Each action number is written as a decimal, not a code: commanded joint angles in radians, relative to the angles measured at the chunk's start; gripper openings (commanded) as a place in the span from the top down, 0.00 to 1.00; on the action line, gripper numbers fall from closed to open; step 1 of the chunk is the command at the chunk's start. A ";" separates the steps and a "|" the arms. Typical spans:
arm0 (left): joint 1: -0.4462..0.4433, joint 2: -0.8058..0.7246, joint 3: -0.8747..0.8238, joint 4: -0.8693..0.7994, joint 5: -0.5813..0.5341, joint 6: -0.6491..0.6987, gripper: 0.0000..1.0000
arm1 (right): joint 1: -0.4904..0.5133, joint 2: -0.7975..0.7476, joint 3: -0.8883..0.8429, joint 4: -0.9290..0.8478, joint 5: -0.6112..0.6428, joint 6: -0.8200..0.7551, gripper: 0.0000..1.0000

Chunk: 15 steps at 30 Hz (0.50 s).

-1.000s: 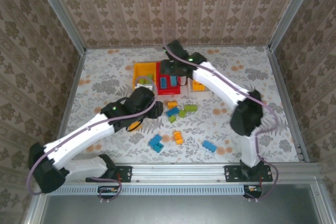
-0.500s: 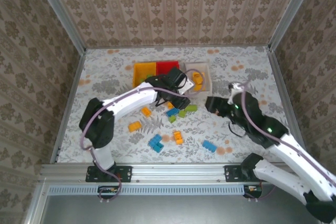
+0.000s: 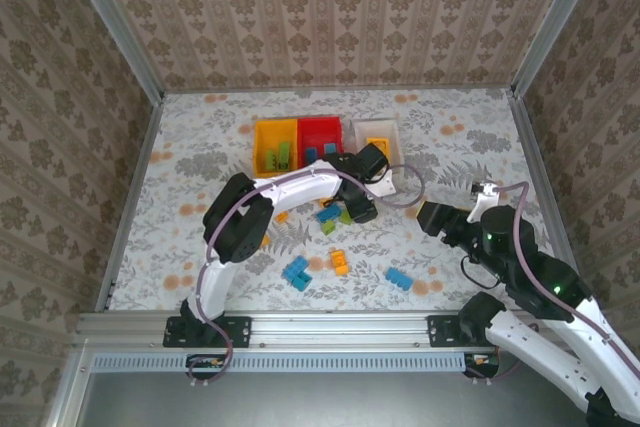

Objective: Sort the legos into containers by color

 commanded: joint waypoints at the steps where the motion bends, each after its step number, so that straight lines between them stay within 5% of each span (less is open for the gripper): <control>1: 0.004 0.051 0.024 -0.010 -0.029 0.021 0.46 | -0.004 0.012 0.012 0.003 -0.024 0.019 0.23; 6: -0.007 0.067 0.016 0.015 -0.015 0.014 0.58 | -0.004 0.010 0.006 0.001 -0.026 0.024 0.25; 12: -0.016 0.057 0.019 0.013 -0.014 0.009 0.57 | -0.004 0.012 -0.001 0.006 -0.026 0.021 0.24; 15: -0.016 0.057 0.020 0.010 -0.014 0.002 0.66 | -0.004 0.016 -0.005 0.012 -0.028 0.025 0.25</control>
